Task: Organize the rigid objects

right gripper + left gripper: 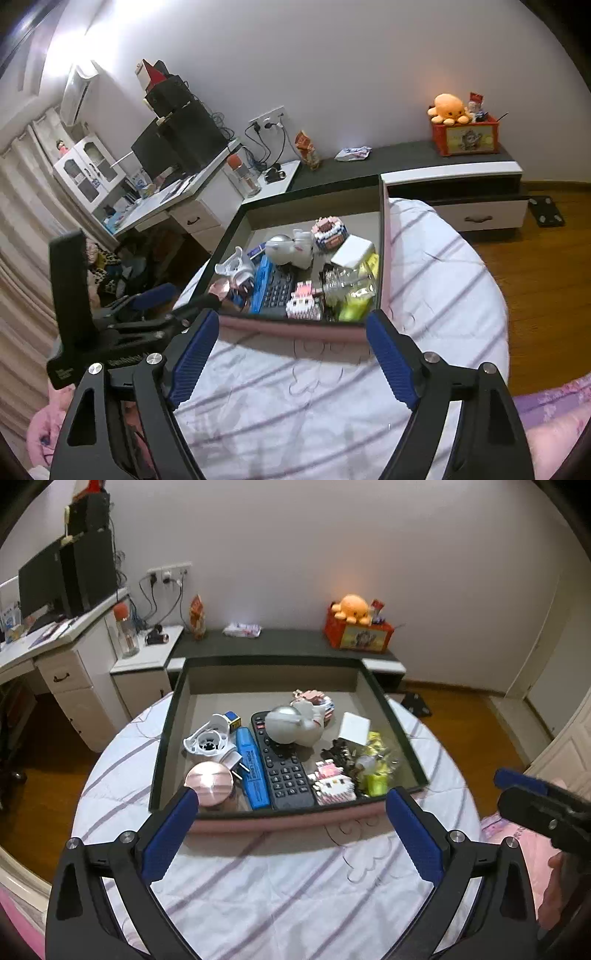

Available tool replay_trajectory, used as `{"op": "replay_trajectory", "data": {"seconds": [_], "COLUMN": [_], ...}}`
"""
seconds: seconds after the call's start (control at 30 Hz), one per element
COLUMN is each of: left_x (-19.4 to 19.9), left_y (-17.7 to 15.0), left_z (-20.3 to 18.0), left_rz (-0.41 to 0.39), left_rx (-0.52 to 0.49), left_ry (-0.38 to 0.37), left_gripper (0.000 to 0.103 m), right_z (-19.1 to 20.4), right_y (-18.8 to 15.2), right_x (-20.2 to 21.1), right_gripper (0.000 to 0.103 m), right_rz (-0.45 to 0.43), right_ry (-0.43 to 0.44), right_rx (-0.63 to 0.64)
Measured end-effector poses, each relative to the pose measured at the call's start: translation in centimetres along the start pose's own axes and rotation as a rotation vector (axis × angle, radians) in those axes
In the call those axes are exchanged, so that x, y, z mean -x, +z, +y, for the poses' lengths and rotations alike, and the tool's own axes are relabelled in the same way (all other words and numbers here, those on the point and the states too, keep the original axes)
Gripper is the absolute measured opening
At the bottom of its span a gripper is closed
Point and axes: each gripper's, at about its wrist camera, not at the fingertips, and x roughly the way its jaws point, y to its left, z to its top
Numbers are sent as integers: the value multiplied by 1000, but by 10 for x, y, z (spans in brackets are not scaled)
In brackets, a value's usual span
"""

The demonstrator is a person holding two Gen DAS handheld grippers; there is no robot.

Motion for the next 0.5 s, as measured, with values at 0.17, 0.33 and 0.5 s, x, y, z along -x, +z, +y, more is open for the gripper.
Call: {"op": "replay_trajectory", "data": {"seconds": [0.17, 0.33, 0.5], "left_x": [34, 64, 94], "left_y": [-22, -42, -69], "left_z": [-6, -5, 0], "left_rz": [-50, -131, -218], "left_rx": [-18, -14, -7], "left_ry": [19, 30, 33], "left_gripper": [102, 102, 102], "right_z": [12, 33, 48], "right_y": [-23, -48, -74], "right_x": [19, 39, 57], "right_gripper": [84, 84, 86], "right_rz": [-13, -30, -86], "right_ry": [-43, -128, -183], "right_rx": [14, 69, 93]}}
